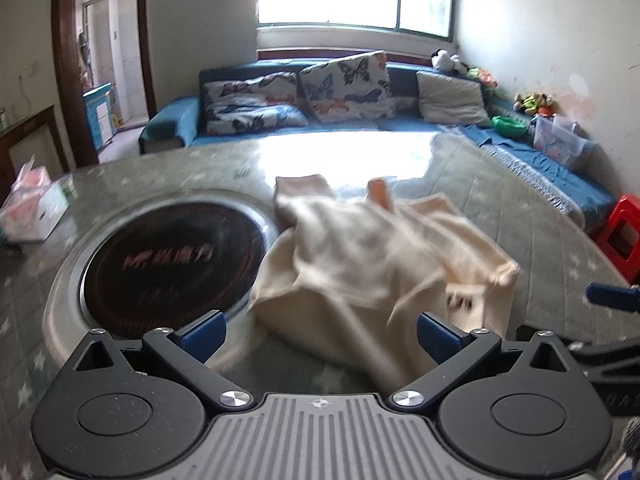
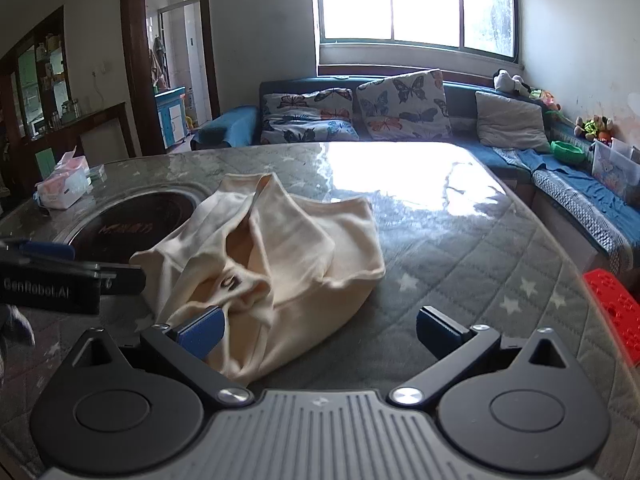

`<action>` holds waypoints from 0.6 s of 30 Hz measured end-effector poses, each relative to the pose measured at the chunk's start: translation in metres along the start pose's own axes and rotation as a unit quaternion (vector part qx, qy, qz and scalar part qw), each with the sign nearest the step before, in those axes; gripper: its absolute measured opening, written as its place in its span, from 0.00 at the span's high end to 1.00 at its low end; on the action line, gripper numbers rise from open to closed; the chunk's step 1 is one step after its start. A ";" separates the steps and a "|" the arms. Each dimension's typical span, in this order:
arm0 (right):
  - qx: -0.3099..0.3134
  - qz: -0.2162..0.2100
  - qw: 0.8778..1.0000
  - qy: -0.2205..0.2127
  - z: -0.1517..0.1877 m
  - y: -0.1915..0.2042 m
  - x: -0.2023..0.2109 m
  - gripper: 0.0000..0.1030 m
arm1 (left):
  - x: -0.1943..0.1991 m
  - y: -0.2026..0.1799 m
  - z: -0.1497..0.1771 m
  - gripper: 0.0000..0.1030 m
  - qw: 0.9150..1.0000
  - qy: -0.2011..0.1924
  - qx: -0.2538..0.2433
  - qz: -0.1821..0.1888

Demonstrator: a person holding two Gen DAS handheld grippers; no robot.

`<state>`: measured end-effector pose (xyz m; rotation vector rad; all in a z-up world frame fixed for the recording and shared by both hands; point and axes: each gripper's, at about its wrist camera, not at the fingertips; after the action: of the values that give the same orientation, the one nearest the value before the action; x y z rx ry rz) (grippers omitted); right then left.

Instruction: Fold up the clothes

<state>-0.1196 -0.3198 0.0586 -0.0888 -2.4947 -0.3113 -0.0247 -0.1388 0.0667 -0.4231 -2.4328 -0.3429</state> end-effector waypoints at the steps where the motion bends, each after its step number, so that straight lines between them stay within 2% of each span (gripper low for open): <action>1: 0.000 0.001 1.000 0.000 -0.003 -0.001 -0.003 0.00 | -0.003 0.000 -0.006 0.01 1.000 -0.003 -0.002 0.003; 3: 0.001 0.002 1.000 -0.001 -0.010 -0.003 -0.008 0.00 | -0.012 -0.002 -0.018 0.01 1.000 -0.010 -0.007 0.010; 6: 0.001 0.004 1.000 -0.003 -0.021 -0.008 -0.015 0.05 | -0.029 -0.006 -0.035 0.07 1.000 -0.011 -0.015 0.019; 9: -0.005 0.004 1.000 -0.003 -0.038 -0.015 -0.024 0.08 | -0.053 -0.009 -0.046 0.19 0.999 0.005 -0.016 0.031; 12: -0.004 0.002 1.000 -0.003 -0.054 -0.019 -0.031 0.09 | -0.069 -0.009 -0.046 0.35 0.998 0.026 -0.019 0.053; 14: 0.001 -0.007 1.000 -0.001 -0.063 -0.019 -0.036 0.11 | -0.073 -0.008 -0.041 0.63 0.997 0.036 -0.024 0.062; 16: 0.008 -0.016 1.000 -0.001 -0.069 -0.017 -0.042 0.13 | -0.076 -0.003 -0.035 0.81 0.996 0.045 -0.018 0.073; 18: 0.019 -0.032 0.999 0.007 -0.078 -0.011 -0.054 0.16 | -0.074 0.002 -0.031 0.87 0.995 0.045 -0.010 0.083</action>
<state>-0.0330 -0.3485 0.0854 0.0085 -2.4918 -0.2894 0.0487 -0.1631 0.0436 -0.6006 -2.2898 -0.3075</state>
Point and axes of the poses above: each gripper's, at about its wrist camera, not at the fingertips, and x roughly against the way its jaws point, y to its left, z to its underside, and after that the axes turned 11 degrees about -x, right-handed
